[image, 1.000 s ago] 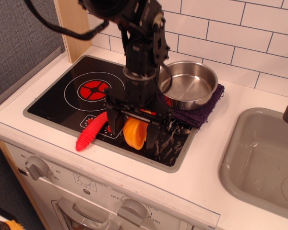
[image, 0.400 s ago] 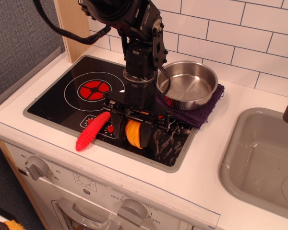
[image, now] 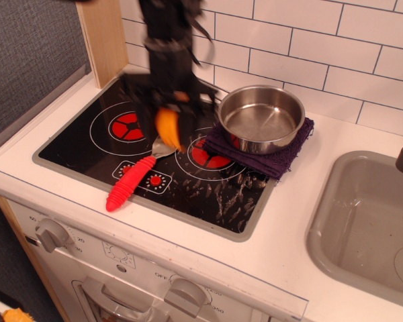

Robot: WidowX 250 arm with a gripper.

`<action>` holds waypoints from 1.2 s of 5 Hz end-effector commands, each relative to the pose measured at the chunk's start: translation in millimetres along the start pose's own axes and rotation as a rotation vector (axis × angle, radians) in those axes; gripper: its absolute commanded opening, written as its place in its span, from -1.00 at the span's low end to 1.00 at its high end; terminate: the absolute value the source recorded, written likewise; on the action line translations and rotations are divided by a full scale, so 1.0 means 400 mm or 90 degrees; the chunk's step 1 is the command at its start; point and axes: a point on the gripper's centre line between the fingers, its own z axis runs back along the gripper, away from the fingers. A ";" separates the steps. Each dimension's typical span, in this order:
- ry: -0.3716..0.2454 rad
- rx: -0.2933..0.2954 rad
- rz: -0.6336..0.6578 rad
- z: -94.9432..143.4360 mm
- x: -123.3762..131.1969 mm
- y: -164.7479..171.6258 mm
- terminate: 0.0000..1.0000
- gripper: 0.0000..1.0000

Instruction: Put the food on the upper left hand side of the stove.

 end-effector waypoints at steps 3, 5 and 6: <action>-0.004 0.096 0.099 -0.059 0.189 0.194 -1.00 -1.00; -0.012 0.073 0.073 -0.103 0.211 0.144 -1.00 -1.00; -0.006 0.063 0.067 -0.112 0.210 0.135 -1.00 1.00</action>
